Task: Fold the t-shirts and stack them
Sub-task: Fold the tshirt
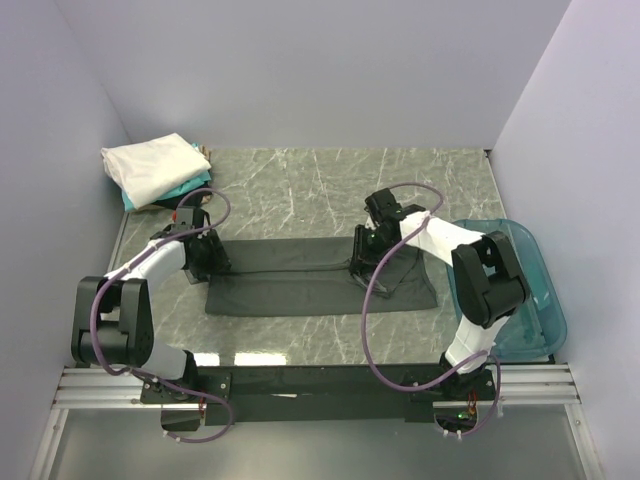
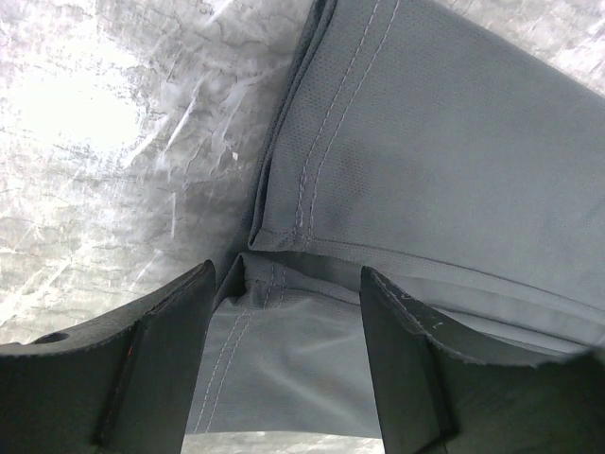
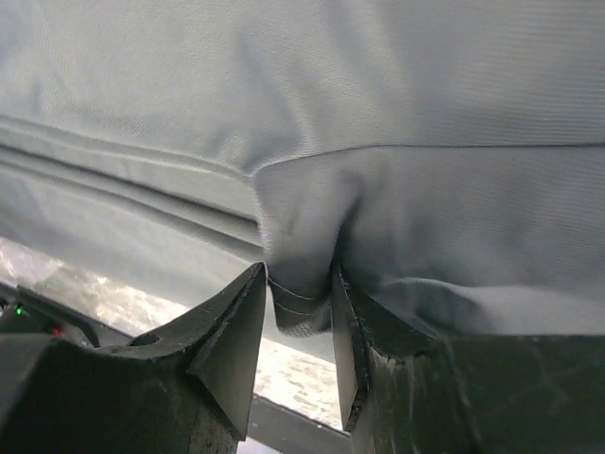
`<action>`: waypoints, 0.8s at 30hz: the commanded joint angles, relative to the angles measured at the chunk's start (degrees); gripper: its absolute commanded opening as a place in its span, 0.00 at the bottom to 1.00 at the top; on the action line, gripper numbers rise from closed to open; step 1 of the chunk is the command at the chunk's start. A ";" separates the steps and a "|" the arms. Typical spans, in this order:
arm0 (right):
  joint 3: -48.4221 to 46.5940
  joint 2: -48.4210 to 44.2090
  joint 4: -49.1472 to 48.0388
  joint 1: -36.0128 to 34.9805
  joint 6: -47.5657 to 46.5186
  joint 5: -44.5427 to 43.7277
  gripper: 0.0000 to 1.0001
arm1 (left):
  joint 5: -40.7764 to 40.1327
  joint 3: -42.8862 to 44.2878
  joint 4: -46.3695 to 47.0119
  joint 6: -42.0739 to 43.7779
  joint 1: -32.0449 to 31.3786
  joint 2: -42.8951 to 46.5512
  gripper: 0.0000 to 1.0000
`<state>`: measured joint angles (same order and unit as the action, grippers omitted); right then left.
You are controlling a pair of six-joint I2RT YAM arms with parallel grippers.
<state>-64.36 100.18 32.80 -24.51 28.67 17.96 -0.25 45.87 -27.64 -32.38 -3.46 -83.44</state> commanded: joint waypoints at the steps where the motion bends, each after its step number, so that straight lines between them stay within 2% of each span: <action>1: -3.23 0.80 1.74 -1.76 0.07 2.08 0.41 | 0.43 -0.51 1.01 -0.23 -0.23 2.14 0.68; 12: -6.04 1.77 4.12 -3.88 1.13 4.02 0.41 | 0.43 -1.13 1.27 -0.66 -0.23 2.67 0.68; 24: -9.56 -5.25 8.16 -2.74 1.04 -0.20 0.41 | 0.43 3.96 -0.40 -1.01 -0.40 3.90 0.68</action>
<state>-72.07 99.26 39.00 -27.90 29.34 19.31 -0.25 46.04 -28.21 -32.49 -3.46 -82.19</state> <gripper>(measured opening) 0.407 0.682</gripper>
